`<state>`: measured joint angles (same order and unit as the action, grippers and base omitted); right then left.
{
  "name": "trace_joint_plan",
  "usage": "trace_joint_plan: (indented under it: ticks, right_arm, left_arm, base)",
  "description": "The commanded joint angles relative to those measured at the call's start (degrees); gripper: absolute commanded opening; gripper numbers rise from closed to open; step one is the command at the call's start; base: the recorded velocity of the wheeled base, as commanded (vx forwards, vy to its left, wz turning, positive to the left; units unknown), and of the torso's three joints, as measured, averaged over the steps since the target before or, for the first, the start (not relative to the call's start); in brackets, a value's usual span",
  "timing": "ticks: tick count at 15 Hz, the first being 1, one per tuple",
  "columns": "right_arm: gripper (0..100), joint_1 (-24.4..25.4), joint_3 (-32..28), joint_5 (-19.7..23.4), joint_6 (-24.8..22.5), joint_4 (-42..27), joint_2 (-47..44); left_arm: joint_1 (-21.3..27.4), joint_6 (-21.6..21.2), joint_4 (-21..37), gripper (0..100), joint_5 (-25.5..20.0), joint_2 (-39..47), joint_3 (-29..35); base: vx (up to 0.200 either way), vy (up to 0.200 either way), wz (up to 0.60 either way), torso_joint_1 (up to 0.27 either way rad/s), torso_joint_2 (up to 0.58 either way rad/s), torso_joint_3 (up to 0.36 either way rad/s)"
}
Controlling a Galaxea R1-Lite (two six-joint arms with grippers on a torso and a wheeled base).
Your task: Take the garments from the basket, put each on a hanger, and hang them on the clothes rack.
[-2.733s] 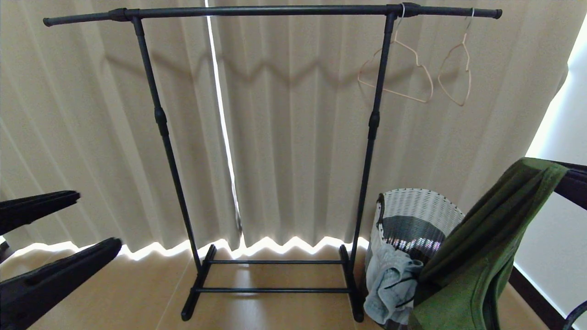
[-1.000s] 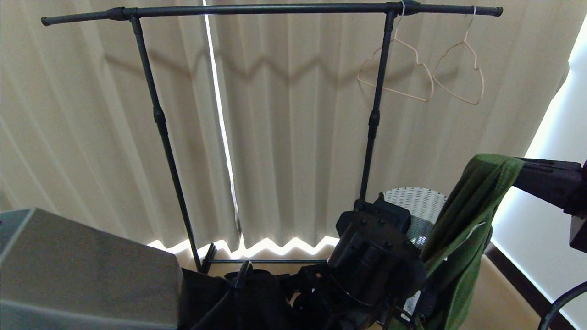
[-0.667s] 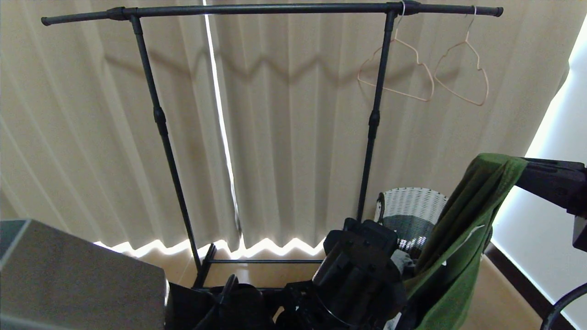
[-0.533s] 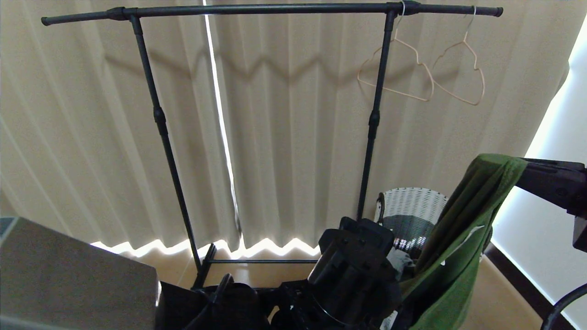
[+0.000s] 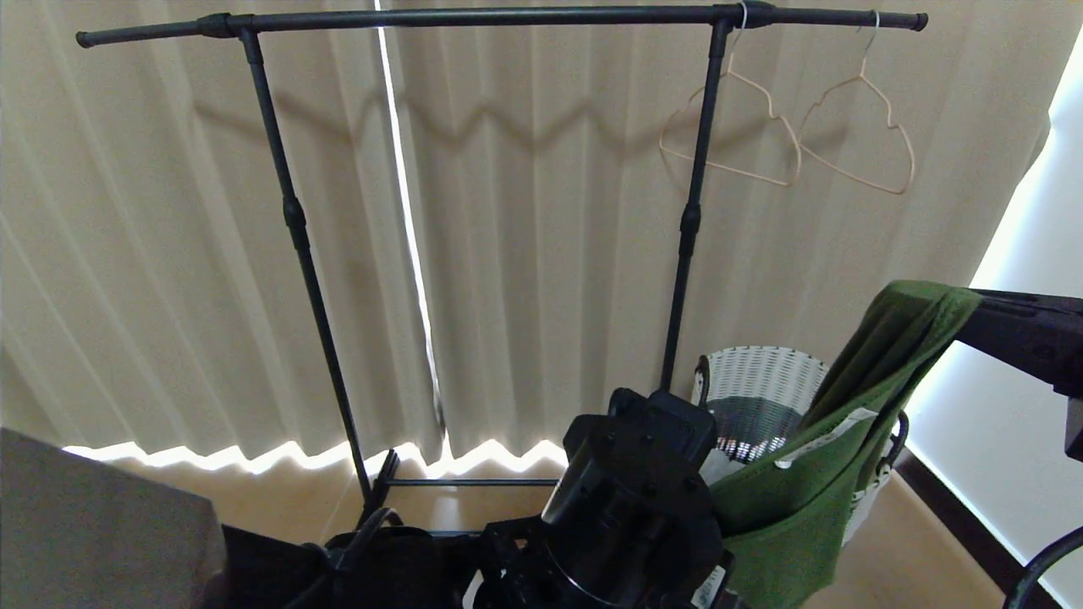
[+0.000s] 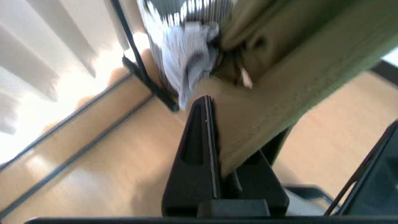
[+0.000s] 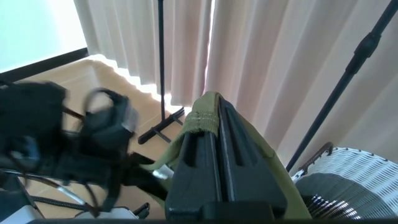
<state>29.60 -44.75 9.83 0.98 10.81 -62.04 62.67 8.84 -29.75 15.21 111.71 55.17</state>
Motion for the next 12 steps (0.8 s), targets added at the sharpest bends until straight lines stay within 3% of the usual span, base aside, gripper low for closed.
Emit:
trace_joint_plan:
  ticks: [1, 3, 6, 10, 11, 12]
  right_arm:
    - [0, 0.02, -0.16, 0.02, -0.01, 0.09, -0.1]
    - [0, 0.02, -0.25, 0.11, -0.36, 0.44, -0.45]
    - [0, 0.11, -0.69, 0.37, -1.15, 0.79, -1.59]
    - [0, 0.37, -2.36, 0.55, -1.06, 1.58, -2.91]
    - [0, 0.37, -2.53, 0.55, -1.06, 6.59, -4.41]
    - [0, 0.37, -2.53, 0.55, -1.06, 9.23, -5.02]
  left_arm:
    - [0.17, -1.89, -0.84, 0, 0.69, -7.48, -3.49]
    - [-1.5, -2.69, -0.14, 0, 0.52, -13.1, -4.29]
    - [-8.79, -6.99, 4.52, 0, 0.17, -21.98, -4.11]
    - [-10.55, -7.52, 10.58, 0, -0.01, -28.31, -0.95]
    - [-11.43, -7.52, 16.03, 0, -0.01, -31.47, 4.42]
    - [-12.31, -7.61, 17.7, 0, -0.01, -31.82, 7.4]
  base:
    - [0.0, 0.0, 0.0, 0.0, 0.0, 0.0]
    - [0.0, 0.0, 0.0, 0.0, 0.0, 0.0]
    - [0.0, 0.0, 0.0, 0.0, 0.0, 0.0]
    - [0.0, 0.0, 0.0, 0.0, 0.0, 0.0]
    - [0.0, 0.0, 0.0, 0.0, 0.0, 0.0]
    - [0.0, 0.0, 0.0, 0.0, 0.0, 0.0]
